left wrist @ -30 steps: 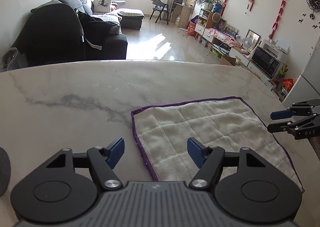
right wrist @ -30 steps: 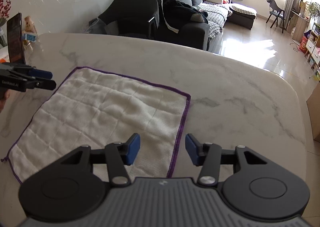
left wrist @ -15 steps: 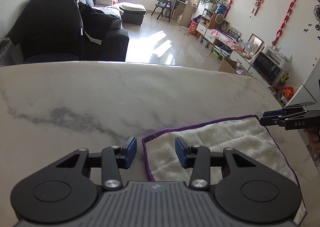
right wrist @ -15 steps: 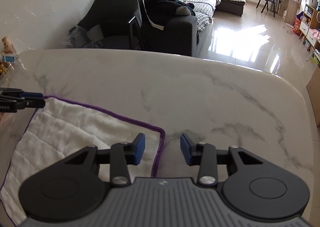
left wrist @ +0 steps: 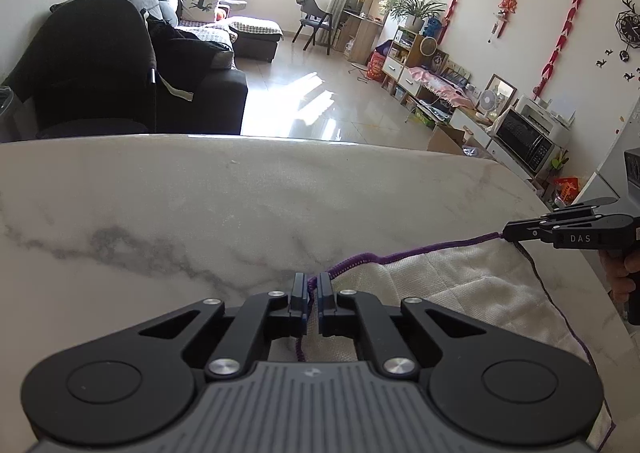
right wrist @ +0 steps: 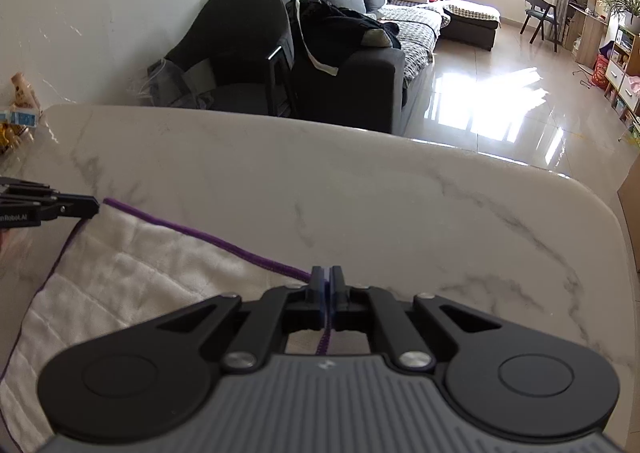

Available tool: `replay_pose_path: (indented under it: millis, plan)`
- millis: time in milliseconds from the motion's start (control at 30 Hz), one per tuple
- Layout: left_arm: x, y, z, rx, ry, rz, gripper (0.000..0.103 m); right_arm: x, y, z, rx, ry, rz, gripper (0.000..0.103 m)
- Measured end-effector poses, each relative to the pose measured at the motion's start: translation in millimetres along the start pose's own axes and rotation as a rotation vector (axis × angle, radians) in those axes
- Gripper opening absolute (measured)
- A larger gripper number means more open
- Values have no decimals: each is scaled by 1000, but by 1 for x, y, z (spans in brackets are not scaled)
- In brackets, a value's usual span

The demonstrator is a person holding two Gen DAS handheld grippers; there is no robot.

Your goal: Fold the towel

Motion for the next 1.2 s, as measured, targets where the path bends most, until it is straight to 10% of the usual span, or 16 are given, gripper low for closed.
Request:
replay_pose_path:
  millis: [500, 1200]
  plan:
    - [25, -45, -21, 46, 53, -54, 2, -23, -57, -5, 98, -44, 67, 2]
    - [41, -68, -88, -20, 178, 7, 2, -47, -83, -80, 2, -82, 98, 4]
Point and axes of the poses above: each gripper's, at about its wrist camera, not at the fingertips, and y roughly the way its jaws point, x to its right, z to its top, the point moved 4 cm from there along y, roughly the way its jaws point, and after that the axes turned 2 degrees about x, right-handed, at the moved point
